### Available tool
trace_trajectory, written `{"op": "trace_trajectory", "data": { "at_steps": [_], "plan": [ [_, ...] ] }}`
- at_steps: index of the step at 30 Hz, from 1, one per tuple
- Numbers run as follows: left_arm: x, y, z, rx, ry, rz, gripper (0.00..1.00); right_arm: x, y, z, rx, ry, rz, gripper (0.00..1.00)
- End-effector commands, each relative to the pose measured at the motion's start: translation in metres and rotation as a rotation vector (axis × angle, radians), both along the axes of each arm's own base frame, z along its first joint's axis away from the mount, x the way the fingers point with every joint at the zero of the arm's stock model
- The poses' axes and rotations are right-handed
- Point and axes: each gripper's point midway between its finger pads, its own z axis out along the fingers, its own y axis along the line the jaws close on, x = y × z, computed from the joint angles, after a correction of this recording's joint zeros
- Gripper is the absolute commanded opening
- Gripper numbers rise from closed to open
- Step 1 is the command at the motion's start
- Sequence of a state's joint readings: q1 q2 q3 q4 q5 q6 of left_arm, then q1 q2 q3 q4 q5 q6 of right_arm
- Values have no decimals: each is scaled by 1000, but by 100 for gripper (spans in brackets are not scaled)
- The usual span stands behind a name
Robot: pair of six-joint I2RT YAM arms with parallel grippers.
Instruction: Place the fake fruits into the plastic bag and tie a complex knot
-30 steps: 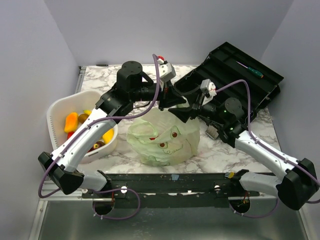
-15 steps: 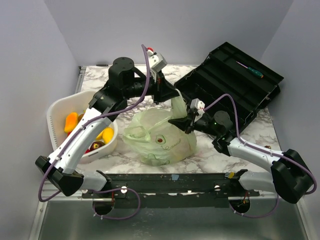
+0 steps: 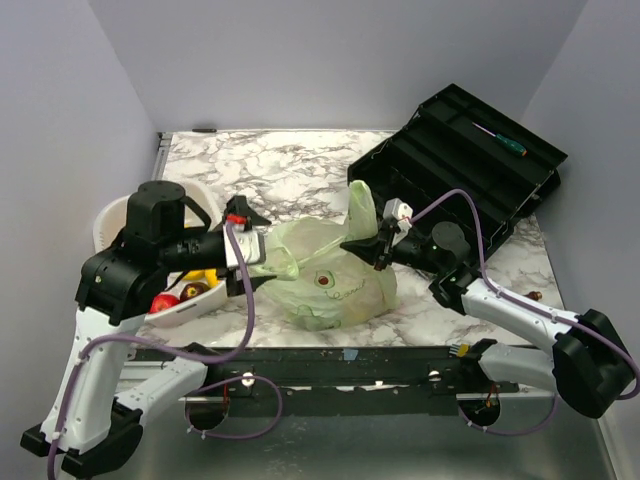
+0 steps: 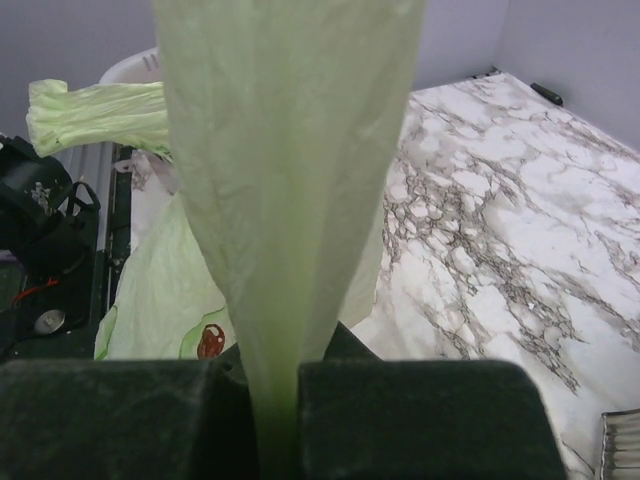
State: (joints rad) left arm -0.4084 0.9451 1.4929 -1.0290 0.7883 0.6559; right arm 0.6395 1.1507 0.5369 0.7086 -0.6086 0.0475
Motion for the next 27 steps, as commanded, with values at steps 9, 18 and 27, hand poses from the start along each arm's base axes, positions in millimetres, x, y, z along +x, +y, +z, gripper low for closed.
{"op": "trace_trajectory", "data": {
  "at_steps": [9,18,27],
  "plan": [
    [-22,-7,-69,302,-194,-366,99,-6,4,-8,-32,-11,50,1],
    [14,-40,-121,348,-125,-338,98,-8,4,-6,-46,-36,63,1],
    [18,-39,-98,269,-85,-251,7,-4,-3,3,-40,-18,9,1]
  ]
}}
